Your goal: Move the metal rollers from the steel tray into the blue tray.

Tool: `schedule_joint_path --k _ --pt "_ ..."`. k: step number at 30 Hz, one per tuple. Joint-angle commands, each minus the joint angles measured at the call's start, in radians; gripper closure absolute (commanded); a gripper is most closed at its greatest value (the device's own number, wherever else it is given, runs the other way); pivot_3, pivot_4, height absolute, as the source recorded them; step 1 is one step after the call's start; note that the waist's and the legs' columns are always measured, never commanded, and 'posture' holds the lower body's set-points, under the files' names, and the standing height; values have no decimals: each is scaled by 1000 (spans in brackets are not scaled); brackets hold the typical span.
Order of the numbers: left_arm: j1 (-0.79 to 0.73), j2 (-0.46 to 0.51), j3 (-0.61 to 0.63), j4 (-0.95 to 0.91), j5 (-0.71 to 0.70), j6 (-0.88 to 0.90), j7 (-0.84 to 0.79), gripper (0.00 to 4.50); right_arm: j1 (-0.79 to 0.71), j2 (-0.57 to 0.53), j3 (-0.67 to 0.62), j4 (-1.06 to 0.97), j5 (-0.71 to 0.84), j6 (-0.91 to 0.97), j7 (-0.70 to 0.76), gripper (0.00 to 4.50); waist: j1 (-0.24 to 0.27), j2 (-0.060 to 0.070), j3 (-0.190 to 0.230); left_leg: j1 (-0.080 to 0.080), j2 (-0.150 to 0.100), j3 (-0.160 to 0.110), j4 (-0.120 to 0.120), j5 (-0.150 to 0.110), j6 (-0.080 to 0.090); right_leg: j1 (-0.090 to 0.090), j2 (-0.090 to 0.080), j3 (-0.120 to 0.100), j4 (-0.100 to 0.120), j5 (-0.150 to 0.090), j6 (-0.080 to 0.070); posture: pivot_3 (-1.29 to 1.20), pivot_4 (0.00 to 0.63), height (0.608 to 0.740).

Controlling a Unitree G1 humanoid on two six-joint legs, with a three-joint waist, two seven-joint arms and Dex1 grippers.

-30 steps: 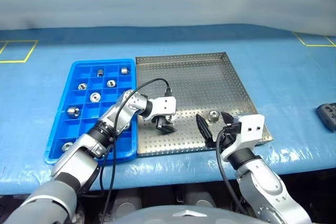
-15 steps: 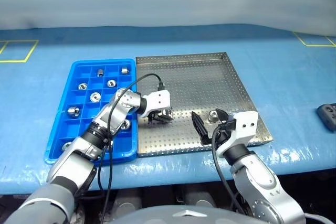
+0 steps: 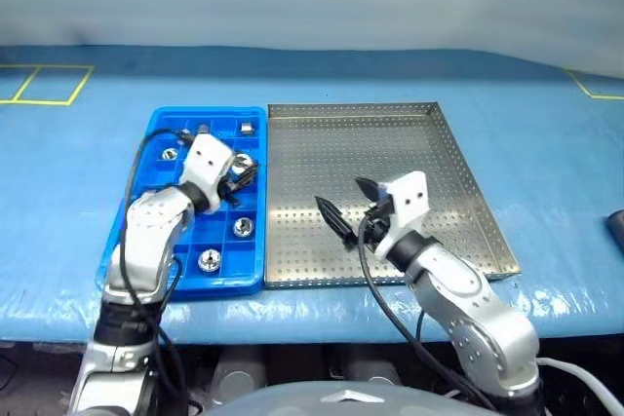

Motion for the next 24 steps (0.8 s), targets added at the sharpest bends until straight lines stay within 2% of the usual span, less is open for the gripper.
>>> schedule_joint_path --k 1,6,16,24 --pt "51 -14 41 -123 5 27 90 2812 -60 -4 40 24 15 -4 52 0 16 0 0 0 0 0 0 0 0 0 0 0 0 0 0 265 150 740" --pt "118 -5 65 -207 -6 82 145 2812 -90 -2 61 48 25 -4 84 0 57 -1 1 -1 0 -1 0 0 0 0 -1 -2 -1 0 0 334 150 740" --pt "251 13 123 -310 -27 171 191 2812 -87 0 68 63 38 0 108 0 78 -2 1 -1 0 -3 -1 0 0 1 -1 -4 -2 -1 -1 355 150 740" --pt "305 9 115 -319 -54 200 204 2812 -97 7 73 81 39 -7 113 0 100 -2 1 -1 0 -4 -1 0 0 1 -1 -4 -3 -2 -4 395 150 740"
